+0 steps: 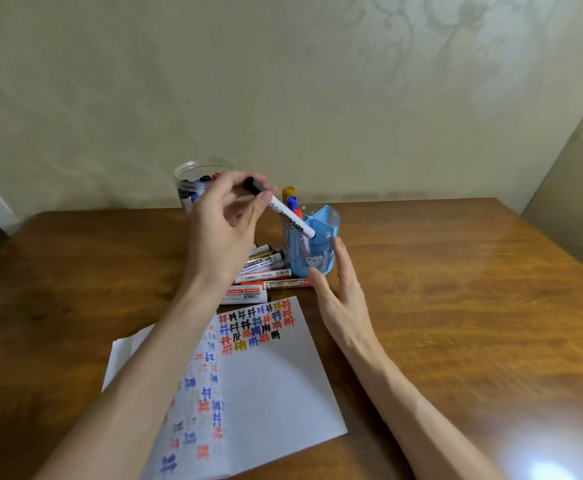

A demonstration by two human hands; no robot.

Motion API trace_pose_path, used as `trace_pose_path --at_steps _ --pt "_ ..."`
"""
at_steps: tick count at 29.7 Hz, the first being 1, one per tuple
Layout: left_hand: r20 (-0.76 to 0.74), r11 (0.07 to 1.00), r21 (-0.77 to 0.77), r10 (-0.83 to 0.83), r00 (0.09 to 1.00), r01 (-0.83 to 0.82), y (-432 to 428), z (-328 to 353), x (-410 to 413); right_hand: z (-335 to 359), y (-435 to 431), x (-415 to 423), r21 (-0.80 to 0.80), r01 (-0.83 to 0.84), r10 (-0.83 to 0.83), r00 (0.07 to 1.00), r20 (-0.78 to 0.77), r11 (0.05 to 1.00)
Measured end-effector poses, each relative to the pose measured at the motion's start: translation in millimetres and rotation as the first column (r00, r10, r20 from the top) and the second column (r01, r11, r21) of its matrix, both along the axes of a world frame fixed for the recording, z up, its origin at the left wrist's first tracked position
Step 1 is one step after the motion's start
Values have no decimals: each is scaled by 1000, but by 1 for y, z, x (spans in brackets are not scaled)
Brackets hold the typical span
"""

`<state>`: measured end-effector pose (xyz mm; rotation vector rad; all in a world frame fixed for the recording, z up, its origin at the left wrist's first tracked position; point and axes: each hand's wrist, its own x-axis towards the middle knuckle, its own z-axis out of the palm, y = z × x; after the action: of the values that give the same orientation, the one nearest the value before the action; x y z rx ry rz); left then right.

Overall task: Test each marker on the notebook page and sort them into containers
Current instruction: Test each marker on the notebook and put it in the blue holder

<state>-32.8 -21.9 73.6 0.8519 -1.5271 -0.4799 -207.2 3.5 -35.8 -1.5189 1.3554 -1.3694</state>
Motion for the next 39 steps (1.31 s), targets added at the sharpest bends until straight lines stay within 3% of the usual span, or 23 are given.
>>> trace_pose_path --at_steps 4,12,18,25,30,39 --pt "14 997 -63 36 999 -35 -14 5 -22 -7 0 0 -34 51 -53 998 -41 998" --pt "326 974 -87 228 917 -211 -36 -17 -31 -9 -2 4 -151 77 -82 996 -25 986" --pt "368 958 -77 284 886 -275 -37 -32 -29 -10 -2 7 -160 116 -129 989 -76 980" --pt "233 929 -32 365 901 -368 -12 -68 3 -21 -9 2 -111 111 -139 946 -292 988" --pt "335 930 81 314 888 -359 12 -102 29 -19 -8 5 -117 100 -140 900 -412 988" --pt "449 830 157 423 787 -536 28 -112 79 -21 -8 21 -185 -46 -56 857 -512 982"
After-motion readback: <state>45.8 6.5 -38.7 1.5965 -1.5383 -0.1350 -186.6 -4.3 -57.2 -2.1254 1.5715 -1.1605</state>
